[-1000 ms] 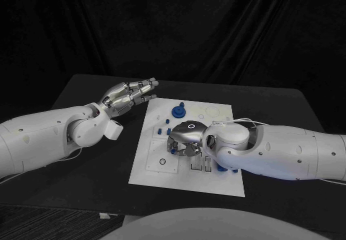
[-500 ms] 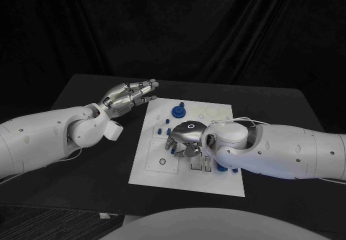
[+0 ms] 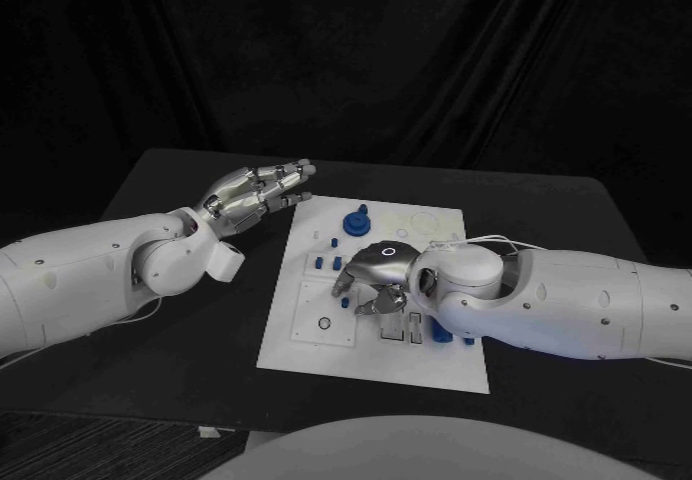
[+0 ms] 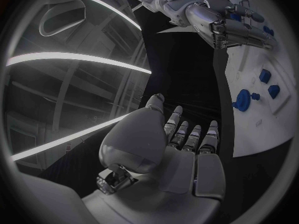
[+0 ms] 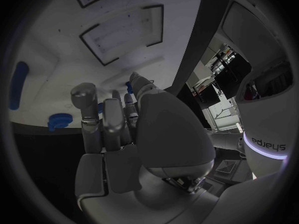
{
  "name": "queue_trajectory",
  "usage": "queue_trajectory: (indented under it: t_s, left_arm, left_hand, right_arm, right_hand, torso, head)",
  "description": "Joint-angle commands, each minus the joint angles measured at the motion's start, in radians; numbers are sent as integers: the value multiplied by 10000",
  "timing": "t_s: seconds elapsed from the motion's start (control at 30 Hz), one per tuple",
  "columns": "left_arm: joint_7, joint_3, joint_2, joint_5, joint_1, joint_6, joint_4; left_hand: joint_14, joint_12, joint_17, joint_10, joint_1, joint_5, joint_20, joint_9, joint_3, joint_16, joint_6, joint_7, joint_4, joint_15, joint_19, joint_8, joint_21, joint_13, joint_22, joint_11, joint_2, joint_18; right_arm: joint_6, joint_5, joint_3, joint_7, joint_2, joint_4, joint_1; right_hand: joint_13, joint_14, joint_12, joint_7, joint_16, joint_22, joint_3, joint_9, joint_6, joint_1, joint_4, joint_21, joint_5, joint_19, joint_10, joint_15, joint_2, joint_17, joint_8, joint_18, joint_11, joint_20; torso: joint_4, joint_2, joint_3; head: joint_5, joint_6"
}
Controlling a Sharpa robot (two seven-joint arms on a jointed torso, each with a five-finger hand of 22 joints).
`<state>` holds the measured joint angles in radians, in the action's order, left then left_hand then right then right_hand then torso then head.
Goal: Assemble the parts on the task board
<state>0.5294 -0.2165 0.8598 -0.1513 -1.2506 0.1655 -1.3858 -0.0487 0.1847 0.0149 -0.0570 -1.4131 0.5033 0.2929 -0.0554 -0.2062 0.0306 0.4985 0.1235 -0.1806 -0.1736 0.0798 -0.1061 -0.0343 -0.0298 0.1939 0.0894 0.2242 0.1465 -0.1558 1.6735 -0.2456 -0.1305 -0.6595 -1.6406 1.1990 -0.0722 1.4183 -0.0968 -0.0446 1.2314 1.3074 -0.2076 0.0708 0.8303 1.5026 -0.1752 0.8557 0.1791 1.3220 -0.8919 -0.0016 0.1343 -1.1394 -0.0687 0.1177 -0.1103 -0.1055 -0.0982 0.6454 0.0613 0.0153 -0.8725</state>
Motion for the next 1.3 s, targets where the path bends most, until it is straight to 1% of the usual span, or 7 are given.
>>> queue_trajectory:
  t_s: [0.03, 0.27, 0.4, 0.53, 0.77, 1.1, 1.3]
  left_arm:
    - [109, 11, 25, 73, 12, 96, -35]
    - [116, 11, 85, 73, 13, 65, -51]
    - [117, 11, 97, 73, 14, 47, -49]
    - [120, 11, 86, 73, 14, 47, -40]
    - [118, 10, 77, 73, 24, 71, -27]
    - [99, 10, 67, 73, 50, 80, -13]
    - [100, 10, 60, 73, 62, 85, -1]
  left_hand:
    - [-18, 22, 15, 3, -51, 39, 9, -6, 53, 54, 15, 8, 31, -50, 12, -39, 11, -6, -4, 66, 78, -131]
    - [-20, 24, 16, 3, -51, 38, 9, -6, 53, 55, 21, 9, 32, -51, 13, -41, 10, -6, -1, 67, 77, -131]
    - [-24, 27, 17, 3, -49, 35, 10, -7, 51, 59, 27, 11, 33, -55, 25, -44, 6, -7, 22, 68, 73, -132]
    - [-25, 30, 17, 2, -49, 35, 10, -8, 51, 60, 29, 12, 33, -56, 29, -45, 4, -7, 30, 69, 72, -132]
    - [-25, 27, 17, 3, -48, 34, 10, -7, 50, 60, 25, 14, 35, -59, 37, -47, 1, -7, 42, 71, 69, -132]
    - [-27, 27, 18, 4, -49, 34, 10, -8, 50, 62, 29, 15, 37, -62, 47, -49, -3, -7, 60, 72, 68, -132]
    - [-27, 24, 18, 5, -49, 35, 10, -8, 51, 63, 31, 16, 39, -63, 58, -51, -7, -6, 78, 73, 67, -131]
  right_arm:
    - [-775, 62, -1, -164, -232, -155, 150]
    - [-1220, 28, -1, -397, -1037, -705, 962]
    - [-1177, 11, -1, -718, -1584, -953, 1452]
    - [-928, 4, -3, -951, -2067, -984, 1705]
    - [-804, 0, -4, -875, -2567, -891, 1640]
    - [-659, -1, -5, -773, -2710, -661, 1222]
    - [-602, -1, -5, -685, -2638, -558, 1006]
  right_hand:
    - [-12, -56, -115, -71, 34, 956, 171, 40, 208, -149, -67, -38, -71, 19, 227, 4, -51, -12, -113, 55, 6, 15]
    - [39, 203, -435, -240, 351, 1135, 695, 39, 582, -607, -638, 651, -427, 411, 375, 82, -13, -308, -193, -67, -105, -41]
    - [77, 241, -450, -30, 350, 1135, 874, -8, 644, -659, -967, 637, -569, 471, 402, 113, 116, -283, -127, -64, -132, -74]
    - [84, 238, -401, 201, 325, 1128, 1030, -22, 671, -667, -1184, 577, -789, 482, 542, 133, 288, -240, -63, -59, -159, -90]
    - [57, 342, -586, 500, 464, 1205, 1055, 3, 1060, -815, -1187, 861, -812, 634, 177, 144, 232, -377, -143, -107, -102, -103]
    - [50, 415, -792, 454, 542, 1254, 1075, -37, 1095, -1003, -1178, 1045, -1076, 751, -494, 305, 188, -434, -33, -152, -63, -212]
    - [67, 447, -772, 437, 559, 1273, 1096, -45, 1064, -1079, -1180, 1132, -1144, 803, -711, 317, 207, -437, 8, -159, -67, -237]
  torso:
    - [-1, 0, -3]
    - [-1, 0, -4]
    - [7, -8, -2]
    - [1, -13, 6]
    - [6, -18, 5]
    - [3, 13, -36]
    - [2, 4, -24]
  head:
    - [-12, -2]
    - [-18, -2]
    - [-17, -2]
    - [22, -2]
    - [-7, -2]
    - [7, -2]
    - [34, -2]
